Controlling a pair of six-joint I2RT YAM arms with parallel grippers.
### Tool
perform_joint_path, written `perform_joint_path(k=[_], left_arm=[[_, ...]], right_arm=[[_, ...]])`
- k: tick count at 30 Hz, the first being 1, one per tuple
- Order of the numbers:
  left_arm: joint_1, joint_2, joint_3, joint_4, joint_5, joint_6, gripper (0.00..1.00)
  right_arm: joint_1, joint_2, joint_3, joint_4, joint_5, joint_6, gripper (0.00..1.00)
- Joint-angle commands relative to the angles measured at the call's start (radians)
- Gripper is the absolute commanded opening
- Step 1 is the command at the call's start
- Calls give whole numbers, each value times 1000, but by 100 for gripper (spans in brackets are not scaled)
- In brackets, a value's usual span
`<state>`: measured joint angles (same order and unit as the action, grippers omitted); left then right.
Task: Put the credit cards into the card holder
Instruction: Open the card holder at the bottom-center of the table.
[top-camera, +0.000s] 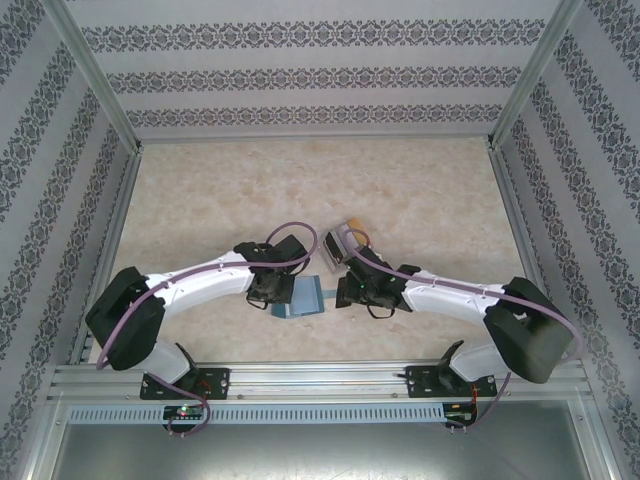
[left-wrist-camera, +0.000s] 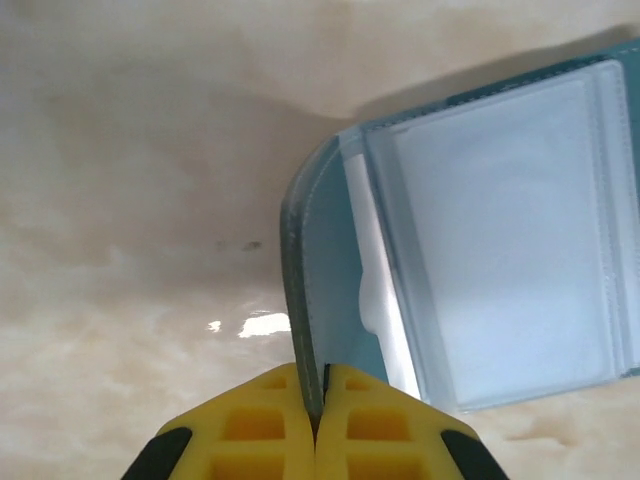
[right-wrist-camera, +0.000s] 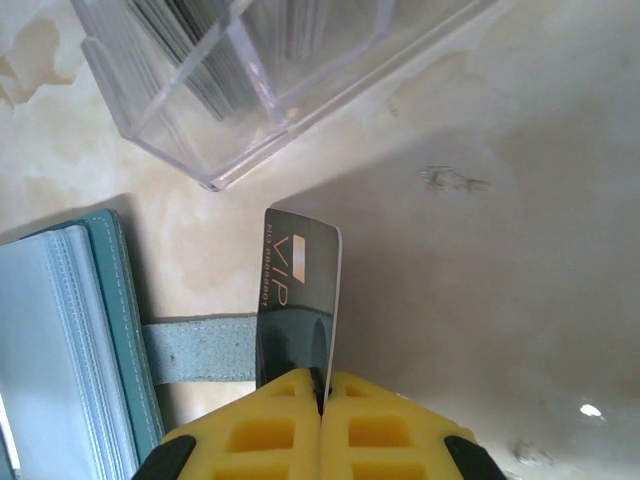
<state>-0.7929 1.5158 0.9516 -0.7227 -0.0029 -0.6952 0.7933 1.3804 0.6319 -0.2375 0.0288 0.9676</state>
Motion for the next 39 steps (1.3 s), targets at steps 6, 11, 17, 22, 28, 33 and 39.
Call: perform_joint_path(k=[6,11,17,22,28,33,39], left_arm=[[11,-27,-59,263,216,6,0],[11,-3,-44,290,232,3,0],[11,15,-50,336,276,-17,0],[11,36,-37,329,283,-18,0],[11,58,-37,330,290,-32,1],[11,65,-37,324,285,-31,2],[11,82,-25,312,288,-31,2]], right_arm=[[-13,-236,-69,-228,149,-3,0],[-14,-416,-70,-241,184,-45,0],[5,-468,-64,-142,99,-127,1],[26,-341,-33,-98,34,-149,1],[50,-221,-26,-60,64,-134,0],[47,-186,-29,-58,61,-134,0],[47,-200,-32,-60,71,-104,0]])
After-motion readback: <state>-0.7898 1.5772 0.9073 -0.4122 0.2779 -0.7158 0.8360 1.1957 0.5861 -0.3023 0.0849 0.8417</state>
